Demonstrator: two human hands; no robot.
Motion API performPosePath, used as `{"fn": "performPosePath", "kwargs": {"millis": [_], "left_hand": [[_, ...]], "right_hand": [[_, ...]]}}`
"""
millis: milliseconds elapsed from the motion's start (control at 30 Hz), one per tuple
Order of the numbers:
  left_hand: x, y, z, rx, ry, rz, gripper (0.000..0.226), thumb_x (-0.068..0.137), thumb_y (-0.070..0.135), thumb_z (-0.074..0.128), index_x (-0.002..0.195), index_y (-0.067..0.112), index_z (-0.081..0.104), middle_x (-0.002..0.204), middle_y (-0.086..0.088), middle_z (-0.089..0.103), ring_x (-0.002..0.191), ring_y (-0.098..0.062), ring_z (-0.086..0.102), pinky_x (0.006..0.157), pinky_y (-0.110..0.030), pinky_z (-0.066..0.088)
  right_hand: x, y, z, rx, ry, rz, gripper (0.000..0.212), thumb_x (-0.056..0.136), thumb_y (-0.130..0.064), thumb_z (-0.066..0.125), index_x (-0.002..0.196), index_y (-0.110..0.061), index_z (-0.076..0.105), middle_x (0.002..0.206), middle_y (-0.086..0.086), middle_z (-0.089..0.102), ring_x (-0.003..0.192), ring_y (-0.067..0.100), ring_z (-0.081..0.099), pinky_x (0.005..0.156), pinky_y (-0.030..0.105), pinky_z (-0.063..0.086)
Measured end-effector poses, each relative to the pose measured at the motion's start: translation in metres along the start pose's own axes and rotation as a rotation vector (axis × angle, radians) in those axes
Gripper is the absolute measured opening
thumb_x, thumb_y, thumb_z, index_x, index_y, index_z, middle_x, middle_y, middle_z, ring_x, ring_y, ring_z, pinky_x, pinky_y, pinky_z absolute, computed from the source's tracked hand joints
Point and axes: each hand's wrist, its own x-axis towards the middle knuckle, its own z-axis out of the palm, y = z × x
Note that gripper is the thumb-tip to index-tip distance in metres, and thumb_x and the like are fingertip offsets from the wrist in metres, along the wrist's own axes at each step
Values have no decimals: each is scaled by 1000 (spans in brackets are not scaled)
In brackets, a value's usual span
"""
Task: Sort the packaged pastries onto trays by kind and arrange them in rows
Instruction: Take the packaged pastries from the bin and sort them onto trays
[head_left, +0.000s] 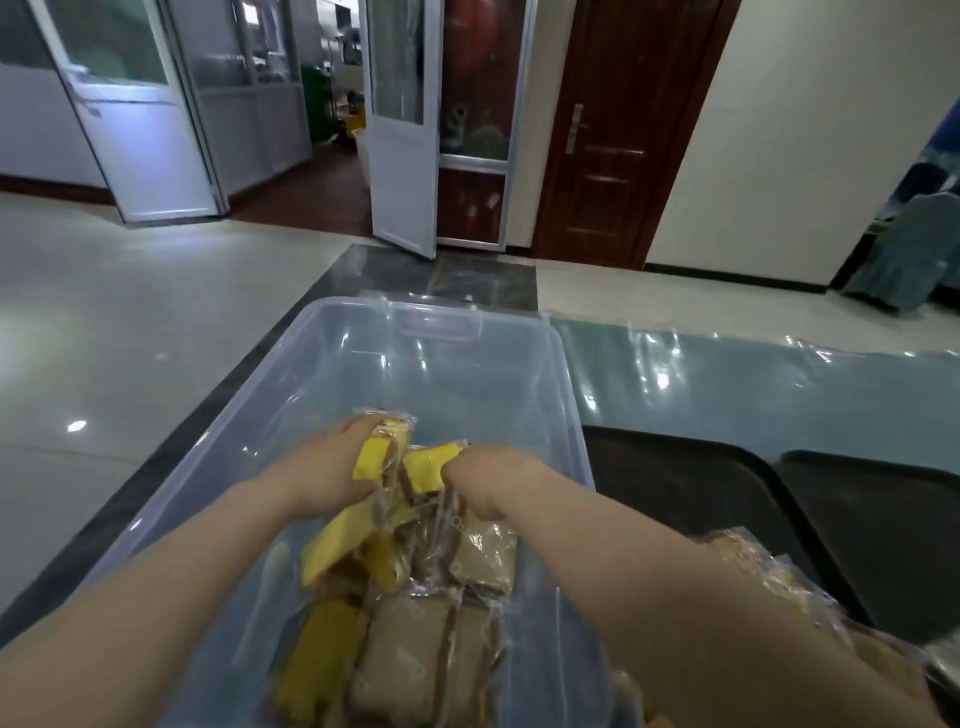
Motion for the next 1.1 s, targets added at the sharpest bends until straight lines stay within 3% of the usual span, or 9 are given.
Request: {"fn": "performPosePath", "kwargs": {"millis": [100,267,333,400,533,700,767,933,1100], "left_hand": [[4,-9,6,-38,-69,5,87,83,34,68,149,24,12,156,-1,18,138,-22,28,104,-27,27],[12,-7,6,-170,-65,11,77,85,26,66,147,15,22,150,-7,34,131,-21,38,81,-14,26],[13,-9,2,-168,-33,-8,75,86,26,65,147,16,22,149,-6,36,131,-22,39,83,-16,28],[13,-14,0,-144,-18,-27,66,87,24,63,144,16,29,144,-7,42,127,-22,43,80,-17,29],[13,-21,-1,-87,-31,-61,57,87,24,61,139,20,37,137,-5,50,119,-22,50,72,-19,28],[11,-20,3,-74,-87,-56,62,89,29,60,144,19,31,145,-4,43,128,-22,43,92,-23,34],[9,-14,6,-62,-108,-33,62,90,32,59,144,22,31,147,-2,40,130,-21,41,98,-25,33],[7,2,8,-117,-16,52,46,89,28,60,133,24,49,131,3,55,119,-14,51,88,-20,35],[5,8,10,-41,-76,75,5,87,28,62,92,29,62,94,11,61,94,-10,58,72,-20,39]], "right_hand": [[15,-7,18,-111,-20,-52,44,91,-7,55,134,-15,49,133,9,49,125,30,45,92,41,42],[37,-24,42,-188,-114,-90,59,98,-18,47,152,-18,22,157,4,22,144,29,15,110,54,24],[43,-34,51,-210,-186,-94,64,98,-22,46,154,-19,13,161,4,12,147,30,5,111,63,10],[48,-41,54,-233,-207,-79,66,98,-25,47,154,-18,13,160,6,14,146,32,8,109,69,2],[49,-39,45,-280,-162,-41,51,101,-33,37,148,-15,32,151,10,34,140,31,23,110,68,-6],[39,-29,34,-325,-231,-67,55,99,-31,48,149,-22,30,154,9,30,144,33,15,112,65,-1],[37,-29,26,-280,-298,-44,51,95,-22,52,144,-22,38,147,10,40,140,35,25,111,67,7],[28,-6,2,-221,-172,-50,47,84,-13,65,127,-24,49,121,3,55,118,30,49,92,52,41],[18,28,-23,-230,90,-88,43,86,-16,64,123,-26,45,125,1,51,119,26,44,88,46,39]]}}
